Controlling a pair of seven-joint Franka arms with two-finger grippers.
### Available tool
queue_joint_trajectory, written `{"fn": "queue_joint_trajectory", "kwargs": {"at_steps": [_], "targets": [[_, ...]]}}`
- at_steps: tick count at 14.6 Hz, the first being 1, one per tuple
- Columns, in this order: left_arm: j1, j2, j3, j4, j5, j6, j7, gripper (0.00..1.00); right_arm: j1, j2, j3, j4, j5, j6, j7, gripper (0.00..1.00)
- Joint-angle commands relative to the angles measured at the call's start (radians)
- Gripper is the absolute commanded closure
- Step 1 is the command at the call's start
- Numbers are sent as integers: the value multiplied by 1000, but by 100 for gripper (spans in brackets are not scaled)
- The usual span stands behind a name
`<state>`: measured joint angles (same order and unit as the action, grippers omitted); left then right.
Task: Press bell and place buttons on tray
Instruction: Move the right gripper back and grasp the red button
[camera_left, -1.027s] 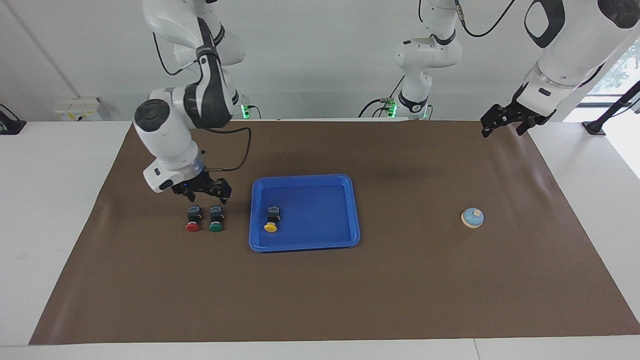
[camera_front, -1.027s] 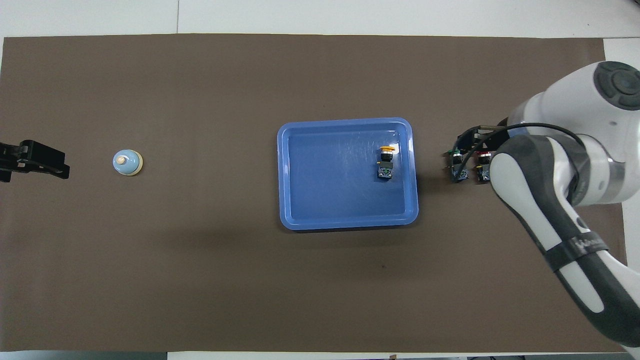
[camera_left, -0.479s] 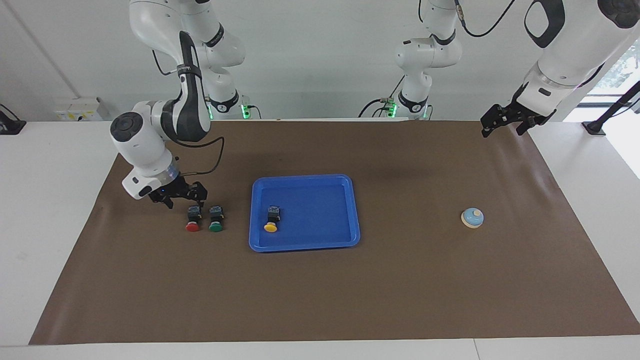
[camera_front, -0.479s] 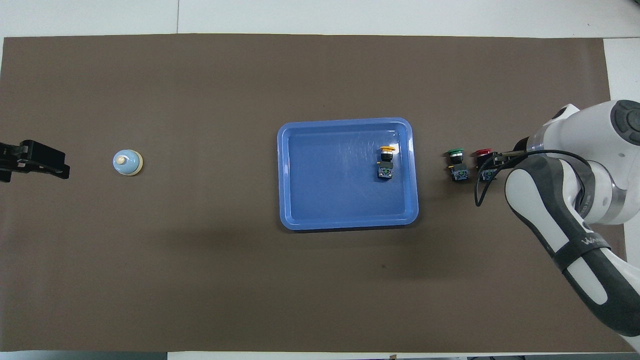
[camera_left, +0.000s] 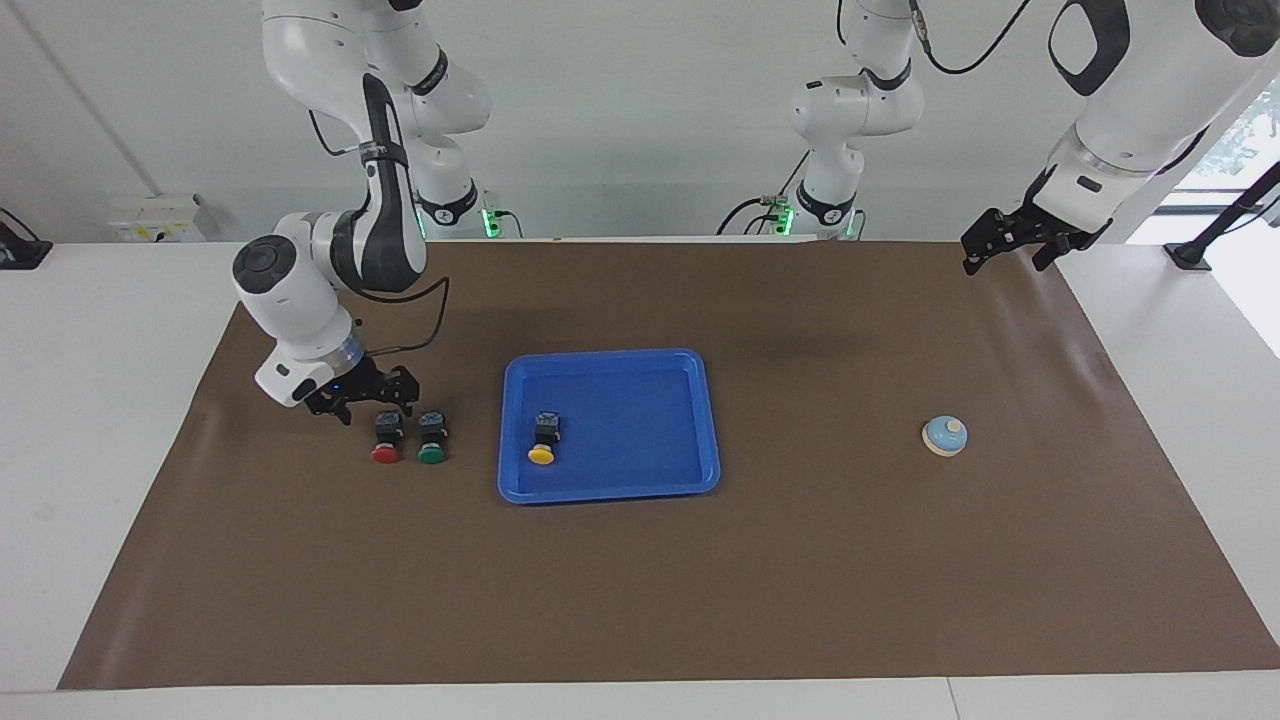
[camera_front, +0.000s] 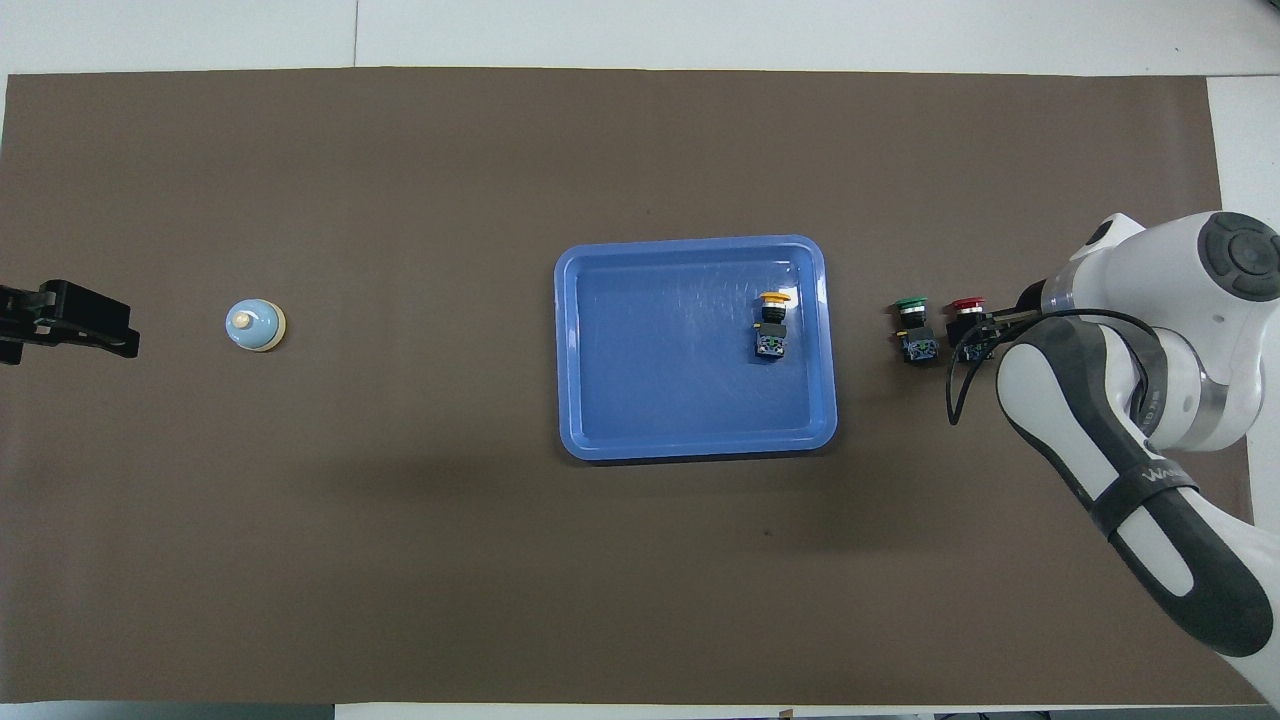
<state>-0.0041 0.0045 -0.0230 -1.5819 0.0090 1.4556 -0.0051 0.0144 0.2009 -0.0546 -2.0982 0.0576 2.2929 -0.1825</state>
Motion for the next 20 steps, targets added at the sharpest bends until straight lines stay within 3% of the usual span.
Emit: {"fn": "queue_joint_trajectory", "kwargs": {"at_steps": [1,7,8,9,12,15,18,20], "targets": [[4,-28,2,-35,-15,22,-10,0,-8,15,6,-23,2,34,-23,0],[4,-28,2,-35,-15,22,-10,0,-11,31,6,-83,2,134,-26,0],[4,-28,2,-35,-15,22,-10,0,-13,31,6,-83,2,134,-23,4],[4,-28,2,-35,-15,22,-10,0,-11,31,6,-83,4,134,-17,24],[4,-28,2,-35,-15,22,-10,0,-13,31,6,-71,5,119,-8,100],[4,-28,2,-35,-15,22,-10,0,4,15,4,-5,5,35,-6,100],[4,-28,2,-35,-15,22,-10,0,22,17,22,156,7,-158,79,100],[4,-28,2,-35,-15,22,-10,0,114,20,27,246,10,-278,226,100]]}}
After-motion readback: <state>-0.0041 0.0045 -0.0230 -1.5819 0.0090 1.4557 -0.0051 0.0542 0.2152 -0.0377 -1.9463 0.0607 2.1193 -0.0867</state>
